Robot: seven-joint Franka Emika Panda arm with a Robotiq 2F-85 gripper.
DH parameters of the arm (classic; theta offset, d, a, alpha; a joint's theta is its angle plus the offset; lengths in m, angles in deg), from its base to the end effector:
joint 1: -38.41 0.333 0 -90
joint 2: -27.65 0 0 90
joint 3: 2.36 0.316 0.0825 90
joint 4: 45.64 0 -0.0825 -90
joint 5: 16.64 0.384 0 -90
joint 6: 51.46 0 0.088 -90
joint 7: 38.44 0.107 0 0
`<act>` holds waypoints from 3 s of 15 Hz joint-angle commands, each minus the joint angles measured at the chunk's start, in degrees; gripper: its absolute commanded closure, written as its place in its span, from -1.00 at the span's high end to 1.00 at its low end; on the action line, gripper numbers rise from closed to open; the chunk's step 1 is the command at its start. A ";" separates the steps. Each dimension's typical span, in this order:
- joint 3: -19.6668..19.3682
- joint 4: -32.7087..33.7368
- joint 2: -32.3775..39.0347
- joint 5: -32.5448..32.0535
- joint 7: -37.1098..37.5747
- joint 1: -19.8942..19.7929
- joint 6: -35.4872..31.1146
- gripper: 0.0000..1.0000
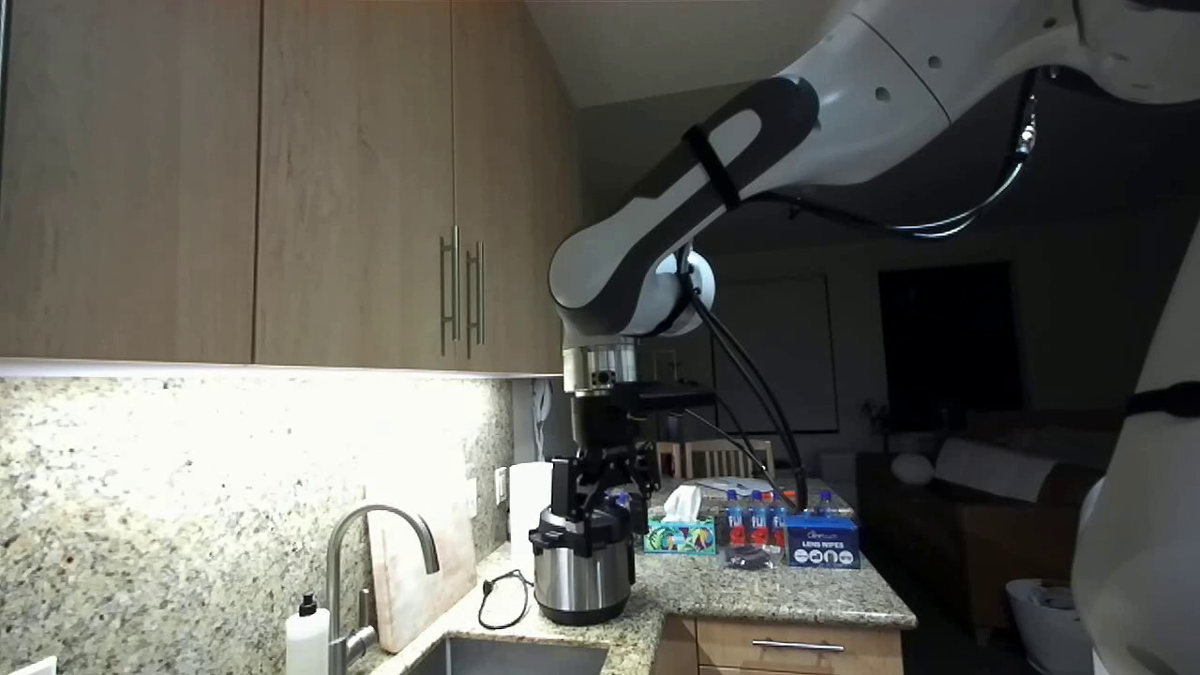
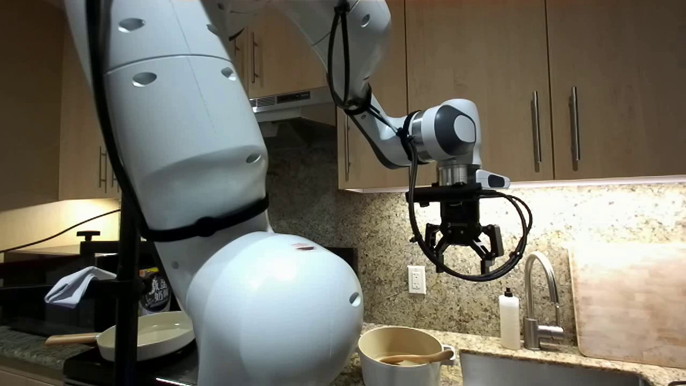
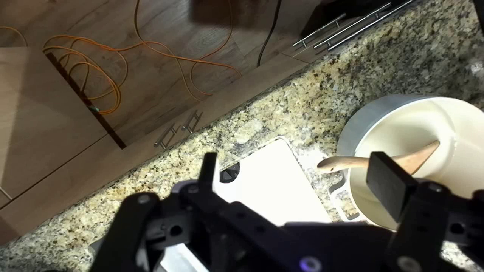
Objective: Pick up the cooking stick and stir in the pot
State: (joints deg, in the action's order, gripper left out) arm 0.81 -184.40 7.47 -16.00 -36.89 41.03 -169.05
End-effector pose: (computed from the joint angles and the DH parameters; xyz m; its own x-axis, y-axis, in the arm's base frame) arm 0.4290 0.0447 0.4381 0.9977 0.0650 -0.0174 0.0652 -0.9978 0.0097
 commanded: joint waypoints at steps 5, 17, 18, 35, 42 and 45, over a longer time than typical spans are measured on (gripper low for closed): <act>-0.05 0.08 0.01 -0.03 0.03 0.07 0.11 1.00; 0.66 0.73 0.64 0.74 0.04 1.00 -0.17 1.00; 0.95 1.10 0.83 0.57 -0.17 1.35 0.04 1.00; 3.69 15.62 15.96 -2.60 -13.09 5.22 10.13 1.00; 3.61 18.04 21.05 0.01 -26.50 5.10 8.35 1.00; 3.51 18.87 23.08 0.29 -31.17 4.53 8.08 1.00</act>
State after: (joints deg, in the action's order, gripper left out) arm 4.48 -166.77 28.53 -16.97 -62.48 46.27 -160.37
